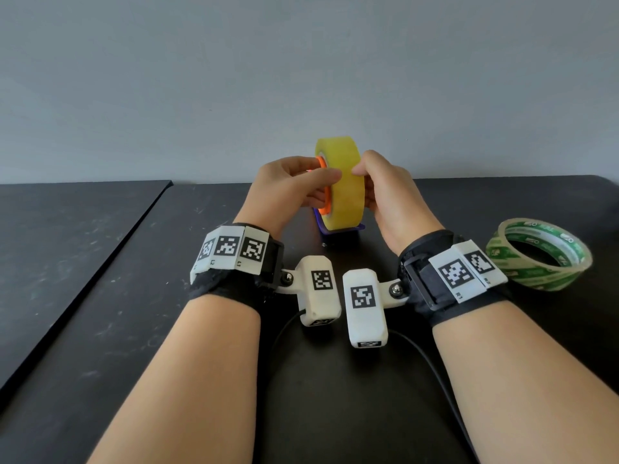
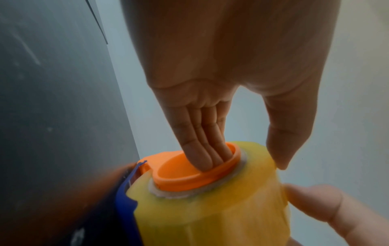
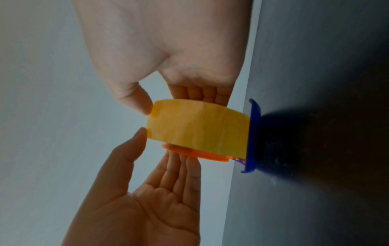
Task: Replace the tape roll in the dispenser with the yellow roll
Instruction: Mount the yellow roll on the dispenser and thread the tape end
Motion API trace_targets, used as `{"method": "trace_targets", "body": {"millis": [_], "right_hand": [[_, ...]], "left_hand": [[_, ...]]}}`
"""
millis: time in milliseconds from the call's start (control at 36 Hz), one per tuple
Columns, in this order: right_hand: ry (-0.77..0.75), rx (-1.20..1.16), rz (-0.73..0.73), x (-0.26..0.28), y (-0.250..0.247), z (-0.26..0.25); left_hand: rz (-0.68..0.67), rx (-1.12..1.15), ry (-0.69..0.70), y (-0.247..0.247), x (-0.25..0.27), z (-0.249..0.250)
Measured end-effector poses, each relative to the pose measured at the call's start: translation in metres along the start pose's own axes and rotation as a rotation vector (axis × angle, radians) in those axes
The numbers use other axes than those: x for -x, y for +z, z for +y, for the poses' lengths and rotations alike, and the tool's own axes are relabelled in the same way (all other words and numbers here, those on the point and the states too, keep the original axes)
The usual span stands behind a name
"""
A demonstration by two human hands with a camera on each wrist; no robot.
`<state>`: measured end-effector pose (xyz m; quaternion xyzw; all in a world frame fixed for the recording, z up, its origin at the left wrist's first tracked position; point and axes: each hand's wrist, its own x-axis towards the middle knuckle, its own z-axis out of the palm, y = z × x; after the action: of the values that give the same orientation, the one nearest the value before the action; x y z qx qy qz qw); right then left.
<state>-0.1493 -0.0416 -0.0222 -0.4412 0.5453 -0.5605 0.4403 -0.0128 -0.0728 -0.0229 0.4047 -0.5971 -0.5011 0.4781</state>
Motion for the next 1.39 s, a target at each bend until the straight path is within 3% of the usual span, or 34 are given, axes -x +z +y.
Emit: {"method": "trace_targets", "body": {"millis": [528, 750, 1166, 1389], "right_hand": [[0.006, 0.034, 0.007, -0.0007, 0.0001, 0.0003], [0.002, 0.013, 0.013, 0.0024, 0.002, -0.0013], [-0.015, -0.007, -0.046, 0.006, 0.0028, -0.0024], [-0.017, -0.016, -0.047, 0.0035, 0.0006, 0.0005]], "left_hand": [[-0.016, 0.0, 0.011, -0.0005, -0.0001, -0.0015], [-0.104, -0.026, -0.035, -0.0018, 0.0025, 0.0011], [0.015, -0.008, 0.006, -0.0014, -0.001, -0.0013], [0.013, 0.002, 0.002, -0.0014, -0.0028, -0.0024]]}}
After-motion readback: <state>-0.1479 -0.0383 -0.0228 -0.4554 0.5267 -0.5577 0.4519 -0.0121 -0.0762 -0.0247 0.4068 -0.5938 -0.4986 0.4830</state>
